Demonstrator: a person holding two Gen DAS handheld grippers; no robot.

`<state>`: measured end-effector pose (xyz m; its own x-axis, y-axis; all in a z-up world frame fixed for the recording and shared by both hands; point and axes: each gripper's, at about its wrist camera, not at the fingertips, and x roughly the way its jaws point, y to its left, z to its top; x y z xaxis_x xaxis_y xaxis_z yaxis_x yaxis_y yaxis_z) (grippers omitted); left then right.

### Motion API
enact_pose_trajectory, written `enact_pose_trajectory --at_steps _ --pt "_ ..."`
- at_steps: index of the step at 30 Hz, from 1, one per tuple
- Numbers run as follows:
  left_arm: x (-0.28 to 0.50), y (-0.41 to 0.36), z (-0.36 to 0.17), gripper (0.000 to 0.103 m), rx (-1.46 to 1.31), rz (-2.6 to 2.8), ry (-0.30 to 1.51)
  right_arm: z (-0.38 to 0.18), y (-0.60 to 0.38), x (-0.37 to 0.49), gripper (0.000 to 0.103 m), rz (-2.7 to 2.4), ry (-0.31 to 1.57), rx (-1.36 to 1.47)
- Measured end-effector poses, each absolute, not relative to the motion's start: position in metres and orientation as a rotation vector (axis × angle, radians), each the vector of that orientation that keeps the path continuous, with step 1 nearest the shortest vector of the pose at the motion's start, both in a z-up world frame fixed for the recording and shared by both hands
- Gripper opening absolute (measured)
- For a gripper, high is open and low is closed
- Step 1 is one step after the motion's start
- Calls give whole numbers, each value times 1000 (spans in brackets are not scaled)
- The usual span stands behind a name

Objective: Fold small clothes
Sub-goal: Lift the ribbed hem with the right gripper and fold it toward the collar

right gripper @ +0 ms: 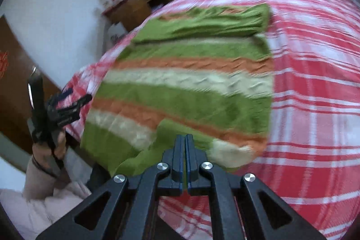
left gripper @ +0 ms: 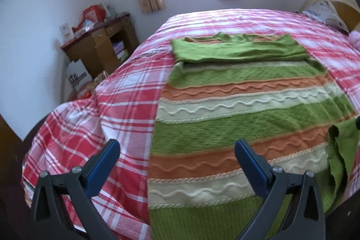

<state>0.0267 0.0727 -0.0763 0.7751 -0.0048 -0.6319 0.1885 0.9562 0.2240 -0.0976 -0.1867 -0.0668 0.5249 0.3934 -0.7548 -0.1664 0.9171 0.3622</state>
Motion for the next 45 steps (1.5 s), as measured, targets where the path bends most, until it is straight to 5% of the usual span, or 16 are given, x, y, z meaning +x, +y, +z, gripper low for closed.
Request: enact_pose_trajectory --at_steps 7,9,10,11,18,23,28,32,40,45 --pt "27 71 -77 103 270 -126 691 -60 -188 -97 10 346 900 315" --pt "28 72 -78 103 266 -123 696 -58 -193 -102 55 350 870 357" --pt "29 73 -79 103 262 -122 700 -56 -194 -105 85 355 838 373" --pt "30 73 -79 103 256 -123 705 -52 -195 -109 88 356 798 380" --pt "30 78 -77 103 252 -113 702 -49 -167 -94 87 318 827 -1" --pt "34 89 -74 103 224 -93 708 -81 -154 -69 43 361 967 -255" --pt "39 98 -76 103 218 -80 713 -96 -145 -75 36 463 1023 -361" --pt "45 106 -76 103 216 -58 714 -96 -138 -92 7 469 1028 -463" --pt "62 150 -71 103 147 12 723 -46 -190 -74 7 299 839 -140" --pt "68 171 -73 103 113 1 739 -68 -246 -44 7 127 830 172"
